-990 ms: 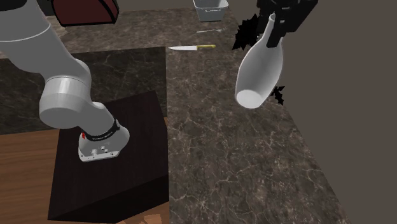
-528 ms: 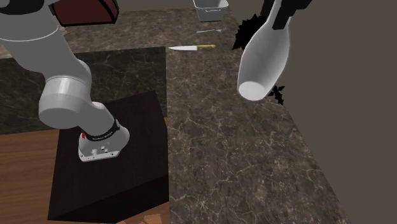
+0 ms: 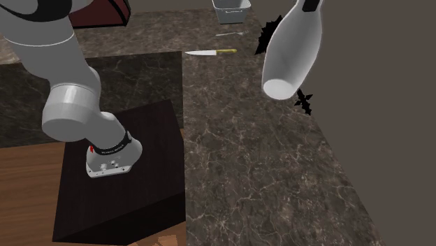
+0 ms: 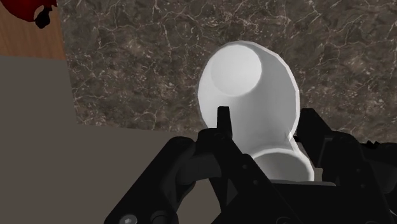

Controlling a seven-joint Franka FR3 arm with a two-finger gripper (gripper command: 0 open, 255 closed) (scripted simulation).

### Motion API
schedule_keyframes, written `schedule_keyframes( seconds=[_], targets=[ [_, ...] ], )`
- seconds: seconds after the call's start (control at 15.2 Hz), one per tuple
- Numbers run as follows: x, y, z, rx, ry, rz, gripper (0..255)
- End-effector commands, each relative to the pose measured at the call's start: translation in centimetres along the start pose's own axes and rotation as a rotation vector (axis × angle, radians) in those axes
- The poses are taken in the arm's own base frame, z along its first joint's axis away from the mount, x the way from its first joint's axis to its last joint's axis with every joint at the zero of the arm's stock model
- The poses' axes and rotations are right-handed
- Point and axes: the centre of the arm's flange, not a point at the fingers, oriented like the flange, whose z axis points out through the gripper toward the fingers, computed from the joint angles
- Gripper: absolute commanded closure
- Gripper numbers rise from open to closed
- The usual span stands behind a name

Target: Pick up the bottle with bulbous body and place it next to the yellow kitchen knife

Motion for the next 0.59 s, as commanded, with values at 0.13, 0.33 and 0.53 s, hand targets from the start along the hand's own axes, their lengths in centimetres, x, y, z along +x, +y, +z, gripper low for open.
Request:
schedule_keyframes(
  seconds=[0.13,0.33,0.53],
  targets=[
    [0.2,-4.4,2.5,-0.001,0.001,0.000,255],
    [0.4,-7.9,4.3,-0.001,0.001,0.000,255],
    [0.6,-11.4,6.2,-0.001,0.001,0.000,255]
  ],
)
